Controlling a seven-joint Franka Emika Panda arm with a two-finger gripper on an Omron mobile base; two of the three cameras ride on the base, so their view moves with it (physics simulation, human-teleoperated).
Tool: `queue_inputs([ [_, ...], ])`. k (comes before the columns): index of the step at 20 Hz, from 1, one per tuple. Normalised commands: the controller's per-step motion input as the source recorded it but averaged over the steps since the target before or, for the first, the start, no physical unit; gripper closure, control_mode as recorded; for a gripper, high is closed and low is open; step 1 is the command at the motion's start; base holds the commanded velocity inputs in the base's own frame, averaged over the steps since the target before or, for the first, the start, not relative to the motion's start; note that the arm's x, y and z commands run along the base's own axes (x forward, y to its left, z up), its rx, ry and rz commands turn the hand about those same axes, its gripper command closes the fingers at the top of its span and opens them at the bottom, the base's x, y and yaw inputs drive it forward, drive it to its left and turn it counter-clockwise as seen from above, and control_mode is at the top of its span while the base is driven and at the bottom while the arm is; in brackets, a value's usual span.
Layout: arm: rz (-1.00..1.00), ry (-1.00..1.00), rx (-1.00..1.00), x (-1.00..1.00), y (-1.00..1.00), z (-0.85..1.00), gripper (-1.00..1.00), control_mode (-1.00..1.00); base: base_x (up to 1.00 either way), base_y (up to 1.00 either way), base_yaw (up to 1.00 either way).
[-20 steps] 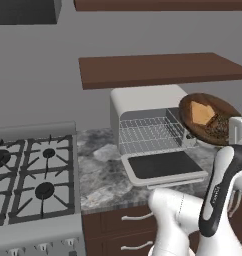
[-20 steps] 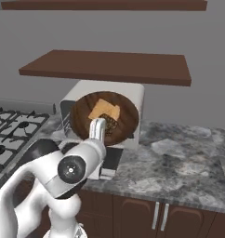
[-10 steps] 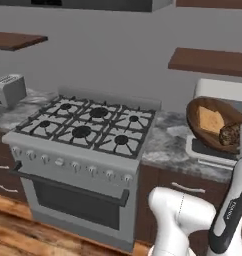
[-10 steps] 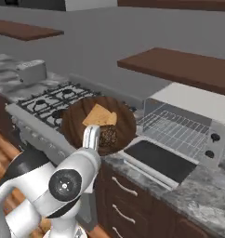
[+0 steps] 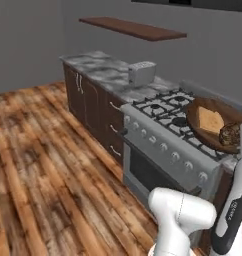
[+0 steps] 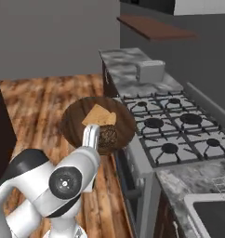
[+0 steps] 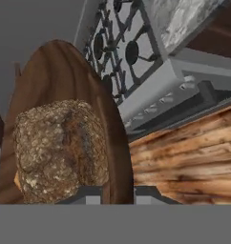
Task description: Pick up the heated bread from the toaster oven and place it in the bowl. Then move the bread bowl to the dining counter.
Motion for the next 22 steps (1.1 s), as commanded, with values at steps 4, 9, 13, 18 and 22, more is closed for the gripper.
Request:
queue_inputs([
  [4,0.0,0.0,0.0,0.0,0.0,0.0,1.0,1.0,0.03,0.2,0.97],
  [9,0.0,0.0,0.0,0.0,0.0,0.0,1.0,1.0,0.35,0.2,0.86],
  [13,0.0,0.0,0.0,0.0,0.0,0.0,1.0,1.0,0.85,0.01,0.76],
  [18,0.0,0.0,0.0,0.0,0.0,0.0,1.0,1.0,1.0,-0.01,0.51],
  [22,0.0,0.0,0.0,0.0,0.0,0.0,1.0,1.0,1.0,-0.07,0.38],
])
